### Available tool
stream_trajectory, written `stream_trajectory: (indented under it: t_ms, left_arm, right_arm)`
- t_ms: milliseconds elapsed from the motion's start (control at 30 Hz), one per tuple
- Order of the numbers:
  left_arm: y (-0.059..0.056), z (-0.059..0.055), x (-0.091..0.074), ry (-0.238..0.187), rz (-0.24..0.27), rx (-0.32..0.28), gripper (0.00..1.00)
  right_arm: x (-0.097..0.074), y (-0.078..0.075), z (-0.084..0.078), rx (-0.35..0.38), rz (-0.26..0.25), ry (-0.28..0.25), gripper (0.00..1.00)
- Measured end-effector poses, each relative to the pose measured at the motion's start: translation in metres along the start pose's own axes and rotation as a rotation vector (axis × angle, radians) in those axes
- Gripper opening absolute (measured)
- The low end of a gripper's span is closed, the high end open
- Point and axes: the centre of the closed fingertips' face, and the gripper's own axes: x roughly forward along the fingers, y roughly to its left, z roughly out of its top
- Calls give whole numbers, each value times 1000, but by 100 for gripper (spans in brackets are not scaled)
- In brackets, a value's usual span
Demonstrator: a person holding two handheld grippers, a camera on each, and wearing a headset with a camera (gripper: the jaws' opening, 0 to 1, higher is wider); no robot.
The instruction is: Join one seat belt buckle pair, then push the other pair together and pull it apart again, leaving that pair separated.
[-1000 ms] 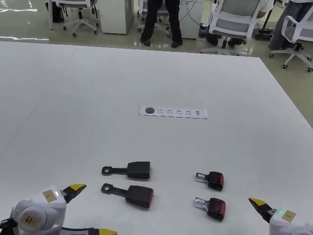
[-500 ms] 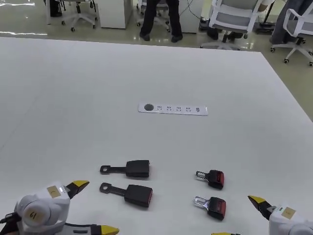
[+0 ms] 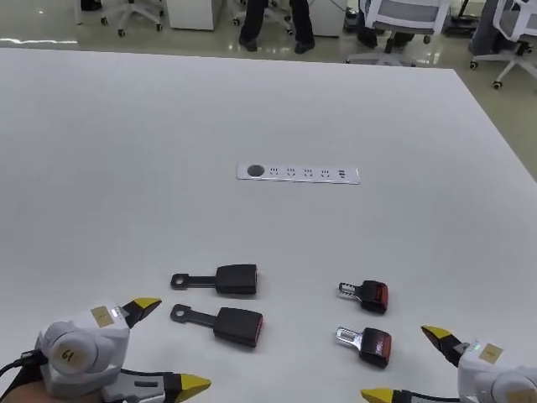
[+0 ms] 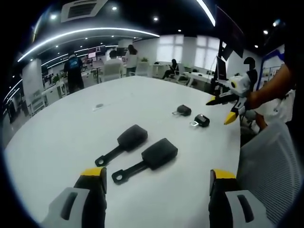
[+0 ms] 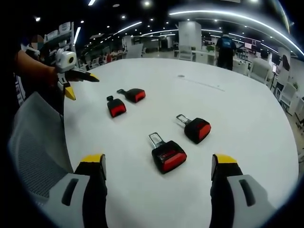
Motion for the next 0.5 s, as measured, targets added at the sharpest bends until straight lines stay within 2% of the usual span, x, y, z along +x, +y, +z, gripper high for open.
stream_trajectory:
  t_ms: [167, 367, 433, 500]
  left_arm:
    - [2, -5, 6, 10, -16, 7, 91]
    - [-2, 4, 18, 24, -42, 35, 90]
    - [1, 0, 20, 33, -50, 44, 90]
    - [-1, 3, 24, 36, -57, 51, 90]
  right_arm:
    - [4, 1, 5, 1, 9, 5, 91]
    - [12, -5, 4, 0, 21, 11, 90]
    - [15, -5, 1, -3, 28, 20, 89]
    - [17, -4, 1, -5, 34, 26, 89]
